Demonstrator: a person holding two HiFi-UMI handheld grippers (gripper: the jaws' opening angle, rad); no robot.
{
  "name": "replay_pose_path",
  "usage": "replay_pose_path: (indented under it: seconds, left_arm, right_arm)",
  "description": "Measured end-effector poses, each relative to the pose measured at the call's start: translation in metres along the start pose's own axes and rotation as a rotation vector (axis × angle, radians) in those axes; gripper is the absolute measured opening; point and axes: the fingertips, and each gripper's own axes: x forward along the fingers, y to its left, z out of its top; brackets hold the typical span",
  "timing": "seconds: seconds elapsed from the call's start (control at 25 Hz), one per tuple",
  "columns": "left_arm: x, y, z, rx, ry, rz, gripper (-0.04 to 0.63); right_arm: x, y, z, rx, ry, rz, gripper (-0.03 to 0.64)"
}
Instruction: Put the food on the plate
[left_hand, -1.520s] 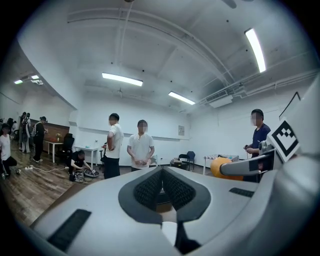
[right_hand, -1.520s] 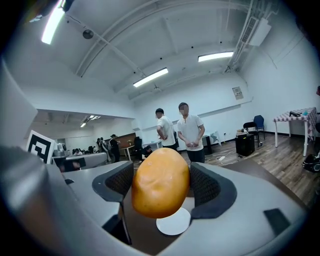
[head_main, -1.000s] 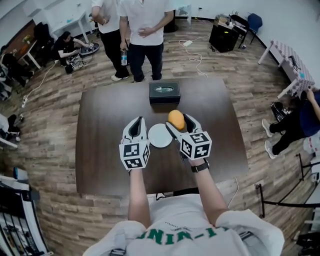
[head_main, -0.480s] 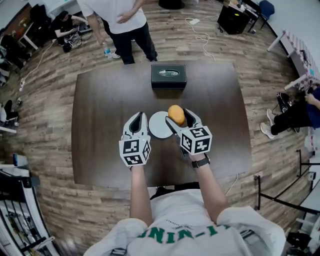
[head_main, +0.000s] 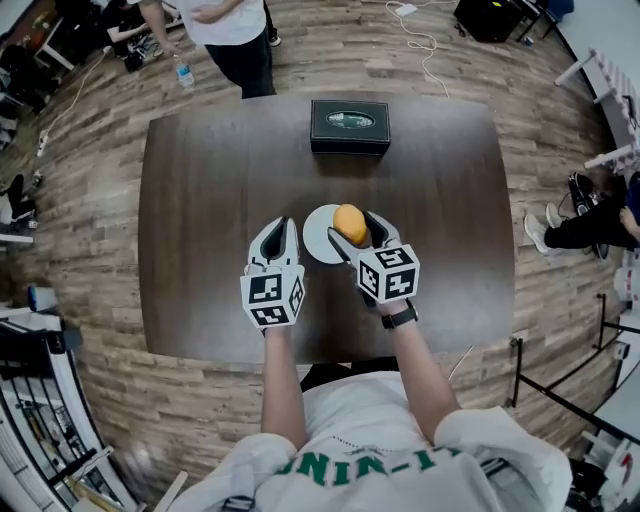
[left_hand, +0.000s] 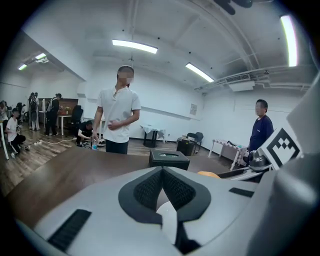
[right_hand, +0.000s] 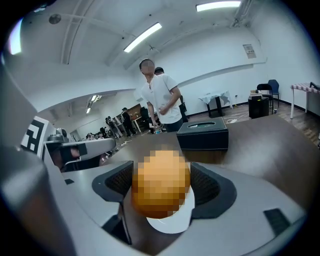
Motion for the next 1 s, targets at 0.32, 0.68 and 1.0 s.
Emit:
replay_pose_path:
  seconds: [0.32, 0.68, 1.0]
  left_arm:
    - [0.021, 0.008, -0.03, -0.023, 0.057, 0.001, 0.014]
    - [0.037, 0.01, -0.06, -0.05, 0.111, 0.002, 0.014]
    - [0.04, 0.015, -0.069, -0.068, 0.119, 0.012, 0.014]
  right_arm:
    - [0.036, -0.013, -0.035, -0.018, 0.065, -0.001, 0.362]
    - [0.07, -0.025, -0.074, -0.035, 0.154, 0.008, 0.362]
    - [0.08, -0.038, -0.094, -0.066, 0.194, -0.052, 0.363]
